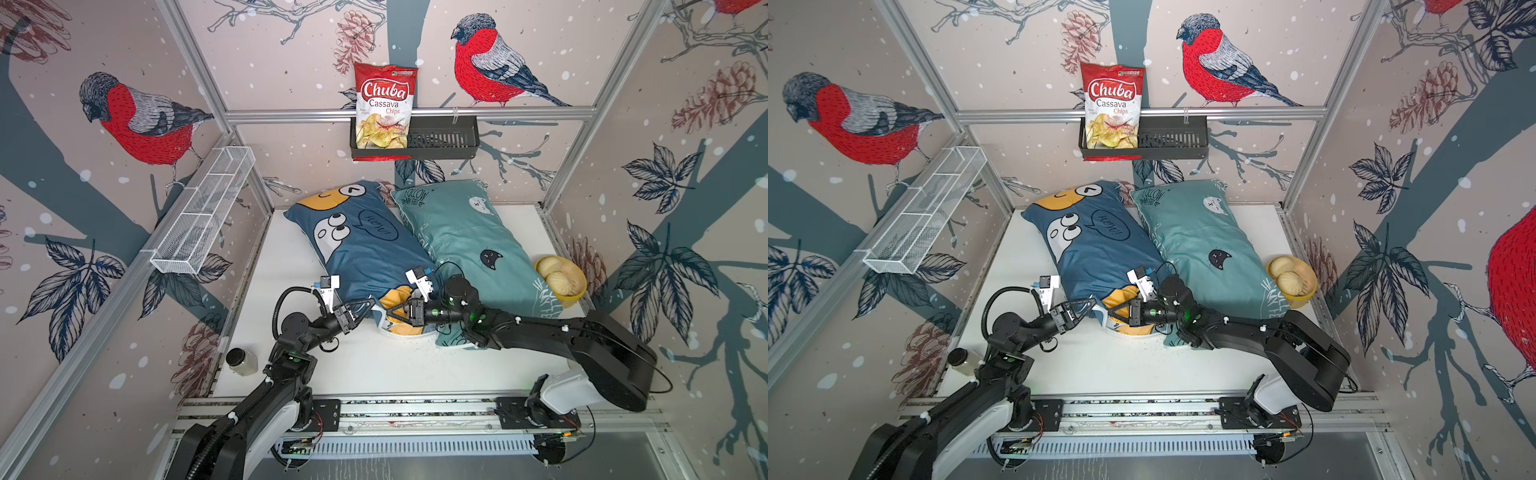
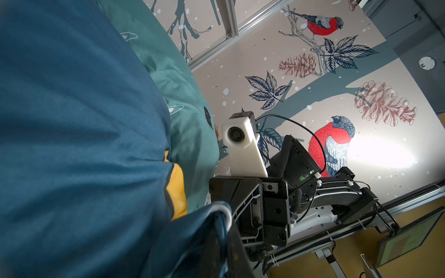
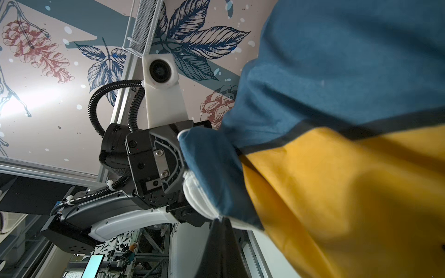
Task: Zip up pillowcases
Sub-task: Zip the zipper on the pillowcase.
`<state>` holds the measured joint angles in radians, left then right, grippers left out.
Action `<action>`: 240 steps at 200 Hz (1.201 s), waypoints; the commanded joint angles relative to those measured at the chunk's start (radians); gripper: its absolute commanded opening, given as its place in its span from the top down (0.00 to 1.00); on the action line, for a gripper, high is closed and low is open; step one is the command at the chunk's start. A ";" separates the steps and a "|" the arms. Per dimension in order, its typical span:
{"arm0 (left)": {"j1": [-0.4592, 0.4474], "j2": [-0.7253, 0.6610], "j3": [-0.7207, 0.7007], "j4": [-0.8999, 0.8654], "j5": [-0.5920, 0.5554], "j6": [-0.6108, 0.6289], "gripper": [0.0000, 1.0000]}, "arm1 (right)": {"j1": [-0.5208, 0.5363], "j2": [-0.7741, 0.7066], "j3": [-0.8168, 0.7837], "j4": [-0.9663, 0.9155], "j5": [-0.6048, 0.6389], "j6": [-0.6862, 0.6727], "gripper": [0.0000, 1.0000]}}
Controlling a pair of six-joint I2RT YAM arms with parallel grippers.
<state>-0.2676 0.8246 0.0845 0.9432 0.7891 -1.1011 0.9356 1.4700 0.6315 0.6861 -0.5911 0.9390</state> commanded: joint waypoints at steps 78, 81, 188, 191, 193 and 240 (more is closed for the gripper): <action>0.088 -0.055 0.009 -0.024 -0.063 0.003 1.00 | 0.009 -0.056 -0.026 -0.155 0.063 -0.094 1.00; 0.093 -0.058 0.010 -0.026 -0.063 0.003 1.00 | 0.009 -0.057 -0.026 -0.160 0.065 -0.097 1.00; 0.288 -0.173 0.037 -0.276 -0.133 0.058 1.00 | 0.029 -0.060 -0.024 -0.273 0.147 -0.164 1.00; 0.293 -0.170 0.037 -0.276 -0.133 0.057 1.00 | 0.030 -0.061 -0.024 -0.276 0.150 -0.166 1.00; 0.295 -0.169 0.037 -0.276 -0.133 0.057 1.00 | 0.030 -0.060 -0.024 -0.278 0.151 -0.166 1.00; 0.356 -0.138 0.044 -0.265 -0.140 0.053 1.00 | 0.036 -0.080 -0.040 -0.339 0.204 -0.183 1.00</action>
<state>0.0631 0.6792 0.1146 0.6342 0.7010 -1.0641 0.9684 1.4014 0.6029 0.4088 -0.4290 0.7811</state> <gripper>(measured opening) 0.071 0.048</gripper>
